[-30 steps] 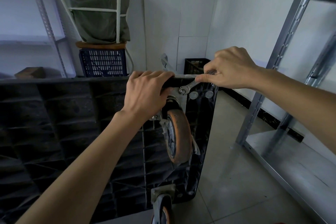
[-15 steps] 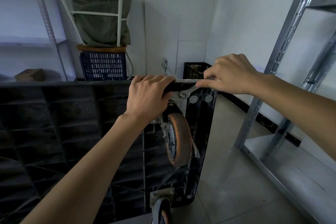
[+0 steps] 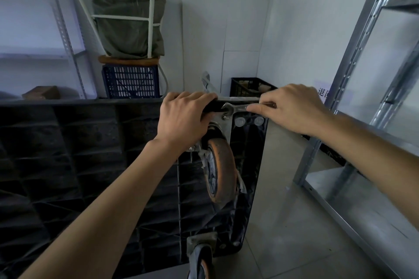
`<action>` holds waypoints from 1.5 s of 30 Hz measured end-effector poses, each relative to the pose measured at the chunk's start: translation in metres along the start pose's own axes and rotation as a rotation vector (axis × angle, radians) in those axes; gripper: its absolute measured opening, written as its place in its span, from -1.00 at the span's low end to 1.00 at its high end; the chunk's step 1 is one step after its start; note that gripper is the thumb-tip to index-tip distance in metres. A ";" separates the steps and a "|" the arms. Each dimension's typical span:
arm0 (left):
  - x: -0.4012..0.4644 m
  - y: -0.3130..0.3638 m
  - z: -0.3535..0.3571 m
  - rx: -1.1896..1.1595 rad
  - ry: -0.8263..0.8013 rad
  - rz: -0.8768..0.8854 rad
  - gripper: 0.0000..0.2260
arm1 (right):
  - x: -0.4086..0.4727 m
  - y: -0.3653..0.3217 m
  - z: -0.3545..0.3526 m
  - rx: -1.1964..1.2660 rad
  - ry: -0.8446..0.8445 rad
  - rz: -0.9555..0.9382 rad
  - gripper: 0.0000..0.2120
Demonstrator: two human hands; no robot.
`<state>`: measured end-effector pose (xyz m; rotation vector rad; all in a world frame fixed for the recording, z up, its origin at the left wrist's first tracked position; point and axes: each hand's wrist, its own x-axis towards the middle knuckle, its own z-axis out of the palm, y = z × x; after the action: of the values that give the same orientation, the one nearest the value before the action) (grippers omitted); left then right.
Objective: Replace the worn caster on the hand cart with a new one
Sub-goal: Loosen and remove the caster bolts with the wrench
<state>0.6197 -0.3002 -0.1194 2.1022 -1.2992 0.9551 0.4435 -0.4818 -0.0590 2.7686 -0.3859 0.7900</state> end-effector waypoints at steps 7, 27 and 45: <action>0.000 0.001 0.001 0.001 0.009 0.000 -0.67 | -0.045 -0.027 0.062 0.228 0.094 0.254 -0.45; -0.001 0.001 0.001 0.032 0.014 0.009 -0.68 | -0.061 -0.101 0.142 1.242 0.265 0.703 -0.43; 0.001 -0.006 -0.002 0.046 -0.031 0.029 -0.65 | -0.058 -0.085 0.130 1.234 0.053 0.385 -0.41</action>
<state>0.6244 -0.2968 -0.1177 2.1464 -1.3379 0.9770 0.4856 -0.4294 -0.2111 3.8113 -0.5624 1.6146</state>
